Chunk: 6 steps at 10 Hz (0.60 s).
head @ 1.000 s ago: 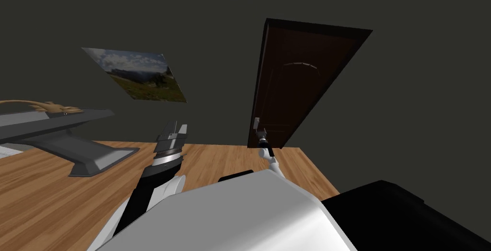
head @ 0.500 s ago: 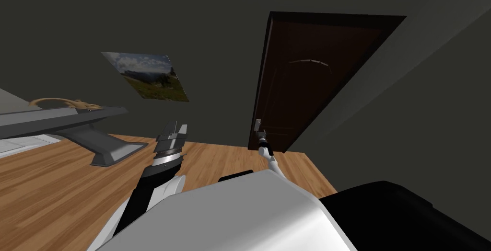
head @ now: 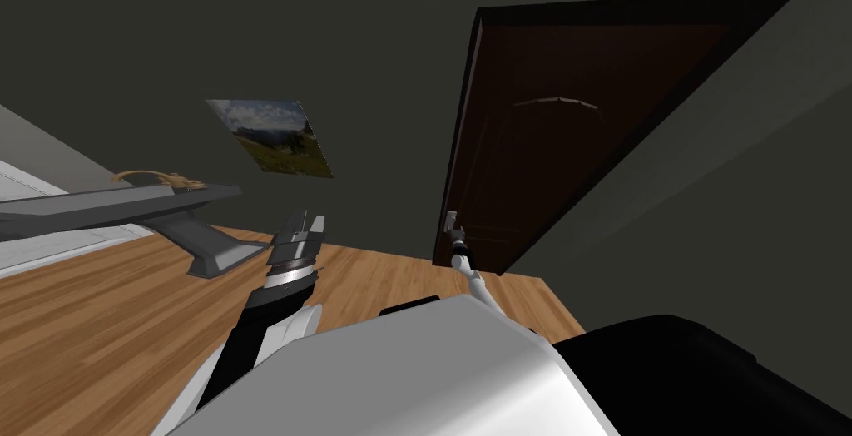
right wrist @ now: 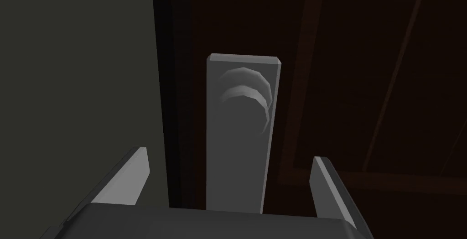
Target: Pull the door open
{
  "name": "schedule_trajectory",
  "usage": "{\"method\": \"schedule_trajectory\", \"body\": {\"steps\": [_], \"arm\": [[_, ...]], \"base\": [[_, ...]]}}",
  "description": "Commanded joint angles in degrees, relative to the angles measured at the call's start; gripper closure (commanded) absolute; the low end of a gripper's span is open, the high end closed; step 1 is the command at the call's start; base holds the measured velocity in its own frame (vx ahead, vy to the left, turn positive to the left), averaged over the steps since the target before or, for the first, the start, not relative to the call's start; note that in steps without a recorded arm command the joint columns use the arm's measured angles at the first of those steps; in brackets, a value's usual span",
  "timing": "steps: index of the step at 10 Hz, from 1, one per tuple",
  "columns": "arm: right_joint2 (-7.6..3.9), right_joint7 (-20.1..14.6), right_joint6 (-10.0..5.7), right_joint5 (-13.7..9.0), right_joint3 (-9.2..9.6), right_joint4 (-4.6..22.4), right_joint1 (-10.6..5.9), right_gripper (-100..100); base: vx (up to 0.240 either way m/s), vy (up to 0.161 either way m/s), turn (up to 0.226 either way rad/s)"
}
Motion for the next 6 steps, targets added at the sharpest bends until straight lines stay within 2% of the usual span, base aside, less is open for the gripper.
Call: {"method": "schedule_trajectory", "body": {"steps": [1, 2, 3, 5, 6], "arm": [[-1.71, -1.6, -0.43, -0.5, -0.88, 0.9, 0.22, -100], [-3.11, -2.9, -0.8, -0.9, -1.53, 1.6, 0.45, -100], [-3.11, -2.9, -0.8, -0.9, -1.53, 1.6, 0.45, -100], [-5.45, -5.0, -1.42, -1.5, -2.6, 2.8, 0.83, -100], [-6.2, -5.7, -1.62, -1.7, -2.94, 3.1, 0.95, -100]], "base": [[0.187, -0.013, 0.16], [0.206, -0.015, 0.18], [0.138, -0.007, 0.062], [0.135, -0.008, 0.141], [0.143, -0.027, 0.125]]}}
